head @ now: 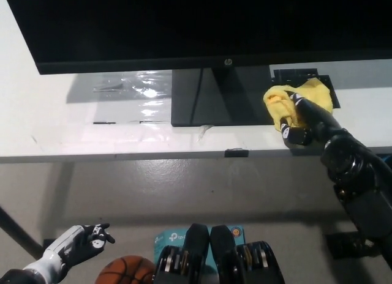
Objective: The robot uses its right hand to pick up the cloth kept in the middle of the desk and use it to wipe the monitor in the middle of the desk by swiping its screen twice
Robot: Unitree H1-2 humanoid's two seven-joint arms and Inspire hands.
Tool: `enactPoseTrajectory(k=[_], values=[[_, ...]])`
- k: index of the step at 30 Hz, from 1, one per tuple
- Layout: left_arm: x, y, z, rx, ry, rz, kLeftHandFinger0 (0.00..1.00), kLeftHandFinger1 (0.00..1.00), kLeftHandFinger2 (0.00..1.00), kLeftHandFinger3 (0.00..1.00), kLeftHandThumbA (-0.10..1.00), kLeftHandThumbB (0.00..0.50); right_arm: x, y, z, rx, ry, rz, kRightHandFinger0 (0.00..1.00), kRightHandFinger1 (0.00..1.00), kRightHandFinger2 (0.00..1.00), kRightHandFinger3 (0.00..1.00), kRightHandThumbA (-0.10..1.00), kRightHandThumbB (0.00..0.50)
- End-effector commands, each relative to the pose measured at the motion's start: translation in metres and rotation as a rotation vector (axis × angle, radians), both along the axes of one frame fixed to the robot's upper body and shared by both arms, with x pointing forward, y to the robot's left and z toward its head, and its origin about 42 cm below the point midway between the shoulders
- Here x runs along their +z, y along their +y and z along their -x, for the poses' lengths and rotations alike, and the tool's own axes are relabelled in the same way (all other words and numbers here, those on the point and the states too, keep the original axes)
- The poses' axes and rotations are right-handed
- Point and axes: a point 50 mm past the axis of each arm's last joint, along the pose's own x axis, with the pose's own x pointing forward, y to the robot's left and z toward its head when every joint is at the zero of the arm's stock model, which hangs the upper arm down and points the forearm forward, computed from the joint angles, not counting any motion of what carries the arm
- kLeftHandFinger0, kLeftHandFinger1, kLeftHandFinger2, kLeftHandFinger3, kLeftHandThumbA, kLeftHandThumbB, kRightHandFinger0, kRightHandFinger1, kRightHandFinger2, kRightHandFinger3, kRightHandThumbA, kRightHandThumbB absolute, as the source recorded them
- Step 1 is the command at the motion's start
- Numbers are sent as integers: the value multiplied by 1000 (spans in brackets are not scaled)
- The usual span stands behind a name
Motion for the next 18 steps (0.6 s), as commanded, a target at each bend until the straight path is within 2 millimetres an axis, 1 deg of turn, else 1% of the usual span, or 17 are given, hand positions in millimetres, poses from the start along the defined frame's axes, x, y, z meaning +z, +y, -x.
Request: enactPoseTrajectory(k=[1,2,3,4,5,6,7,8,9,10,11,12,13,15,16,17,18], values=[[12,3,-7,-21,-31,-7,1000,1000,1000,1000,-100,157,12,-12,-10,-24,-21,98,1000,1000,1000,1000,386,273],[12,4,-7,-21,-31,-8,1000,1000,1000,1000,-100,157,13,-13,-10,-29,-30,91,1000,1000,1000,1000,372,264],[13,4,-8,-23,-31,-9,1000,1000,1000,1000,-100,155,12,-16,-10,-17,-80,109,608,888,1000,1000,227,41],[13,4,-8,-24,-30,-9,1000,1000,1000,1000,-100,155,12,-17,-9,0,-107,86,509,774,906,1000,115,88],[12,4,-8,-24,-28,-9,1000,1000,1000,1000,-100,149,9,-20,-9,-7,-152,61,259,461,596,1000,-48,23],[12,4,-8,-18,-23,-4,1000,1000,1000,1000,-100,155,7,-21,-7,-3,-207,65,68,244,410,1000,-98,5],[13,4,-8,-20,-25,-6,1000,1000,1000,1000,-100,142,6,-21,-5,2,-259,113,14,150,304,786,-100,3],[12,4,-7,-16,-25,-3,1000,1000,1000,1000,-100,142,6,-19,-3,11,-308,137,1,112,270,559,-100,8],[12,4,-7,-15,-26,-2,1000,1000,1000,1000,-100,141,7,-18,-4,13,-314,138,0,115,276,482,-100,5],[12,4,-7,-13,-26,-1,1000,1000,1000,1000,-100,141,7,-18,-4,15,-317,139,0,116,278,471,-100,4],[11,4,-7,-17,-26,-5,1000,1000,1000,1000,-100,148,7,-16,-1,25,-386,97,0,119,282,496,-100,96],[10,4,-7,-20,-26,-7,1000,1000,1000,1000,-100,154,7,-15,1,27,-412,74,0,114,271,483,-100,66],[9,4,-7,-20,-25,-6,1000,1000,1000,1000,-100,153,7,-15,2,28,-416,72,0,120,277,476,-100,69],[10,4,-6,-24,-28,-6,1000,1000,1000,1000,-100,135,8,-12,4,25,-437,58,0,139,294,497,-100,60],[10,4,-6,-23,-25,-4,1000,1000,1000,1000,-99,139,8,-11,5,25,-444,50,0,138,289,477,-100,43],[9,4,-7,-19,-22,-4,1000,1000,1000,1000,-95,142,8,-11,6,28,-441,36,0,136,283,465,-100,48],[9,4,-7,-19,-22,-3,1000,1000,1000,1000,-99,137,8,-10,6,33,-452,31,0,116,255,429,-100,50]])
